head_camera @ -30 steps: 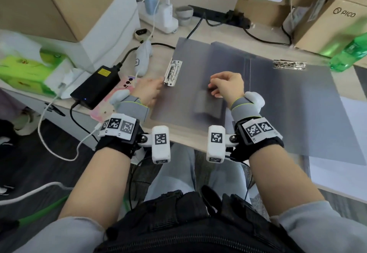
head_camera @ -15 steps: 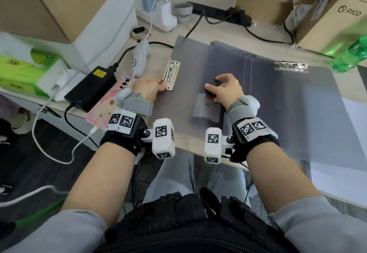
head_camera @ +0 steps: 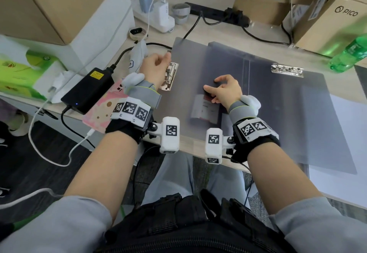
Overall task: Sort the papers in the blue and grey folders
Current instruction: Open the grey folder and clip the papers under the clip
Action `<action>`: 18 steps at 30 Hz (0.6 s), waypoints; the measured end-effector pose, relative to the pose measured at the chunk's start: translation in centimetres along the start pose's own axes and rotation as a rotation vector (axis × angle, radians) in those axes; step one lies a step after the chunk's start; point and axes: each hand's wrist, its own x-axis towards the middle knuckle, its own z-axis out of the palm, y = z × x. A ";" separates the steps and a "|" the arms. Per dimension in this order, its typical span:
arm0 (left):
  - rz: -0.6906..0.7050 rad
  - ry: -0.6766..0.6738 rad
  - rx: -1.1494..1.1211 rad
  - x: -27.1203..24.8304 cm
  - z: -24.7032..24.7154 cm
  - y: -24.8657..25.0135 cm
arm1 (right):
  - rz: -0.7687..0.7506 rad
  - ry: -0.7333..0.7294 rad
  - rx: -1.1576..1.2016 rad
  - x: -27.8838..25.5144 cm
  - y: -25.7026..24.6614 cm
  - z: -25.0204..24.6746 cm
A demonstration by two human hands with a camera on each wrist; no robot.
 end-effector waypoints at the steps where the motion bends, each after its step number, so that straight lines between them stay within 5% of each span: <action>1: 0.012 -0.011 -0.008 0.1 0.3 0.2 | 0.000 0.000 0.008 0.1 0.1 -0.1; 12: 0.178 -0.035 0.051 -0.3 1.9 0.9 | 0.019 -0.040 0.064 -0.2 0.1 -0.5; 18: 0.311 -0.169 0.139 -2.1 4.5 2.8 | 0.010 -0.096 0.216 -2.3 -0.1 -3.3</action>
